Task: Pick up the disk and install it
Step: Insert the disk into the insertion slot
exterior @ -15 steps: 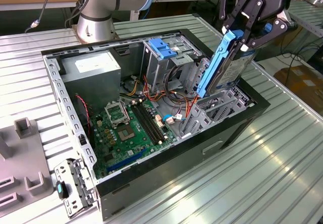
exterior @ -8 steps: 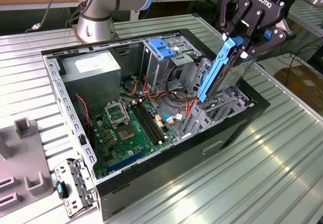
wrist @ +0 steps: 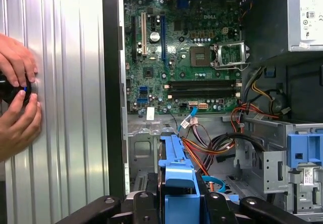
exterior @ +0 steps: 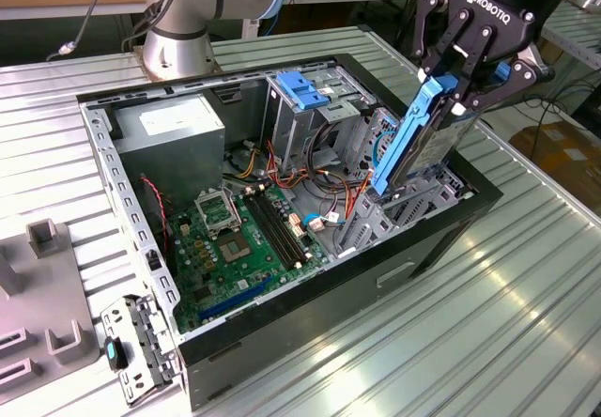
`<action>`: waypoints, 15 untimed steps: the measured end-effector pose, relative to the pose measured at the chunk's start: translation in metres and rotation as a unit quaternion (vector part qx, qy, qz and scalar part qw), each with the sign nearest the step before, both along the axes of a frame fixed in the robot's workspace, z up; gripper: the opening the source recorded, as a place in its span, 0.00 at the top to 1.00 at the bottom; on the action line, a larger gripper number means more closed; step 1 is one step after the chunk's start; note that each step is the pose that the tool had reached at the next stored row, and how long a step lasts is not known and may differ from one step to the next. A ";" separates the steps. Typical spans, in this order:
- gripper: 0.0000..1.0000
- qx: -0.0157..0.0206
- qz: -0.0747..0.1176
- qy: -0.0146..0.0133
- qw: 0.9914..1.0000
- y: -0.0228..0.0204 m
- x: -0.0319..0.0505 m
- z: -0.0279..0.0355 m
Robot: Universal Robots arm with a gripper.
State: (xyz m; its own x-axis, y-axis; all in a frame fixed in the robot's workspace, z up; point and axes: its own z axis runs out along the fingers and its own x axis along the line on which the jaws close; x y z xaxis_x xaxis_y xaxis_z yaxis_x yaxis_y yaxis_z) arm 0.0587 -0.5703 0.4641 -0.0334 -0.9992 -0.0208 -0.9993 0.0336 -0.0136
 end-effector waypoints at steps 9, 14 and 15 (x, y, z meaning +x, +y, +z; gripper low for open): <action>0.63 0.000 0.000 0.000 1.000 0.0009 0.0005 -0.0019; 0.63 -0.001 0.001 0.000 1.000 0.0016 0.0018 -0.0042; 0.63 -0.001 0.001 0.000 1.000 0.0017 0.0021 -0.0050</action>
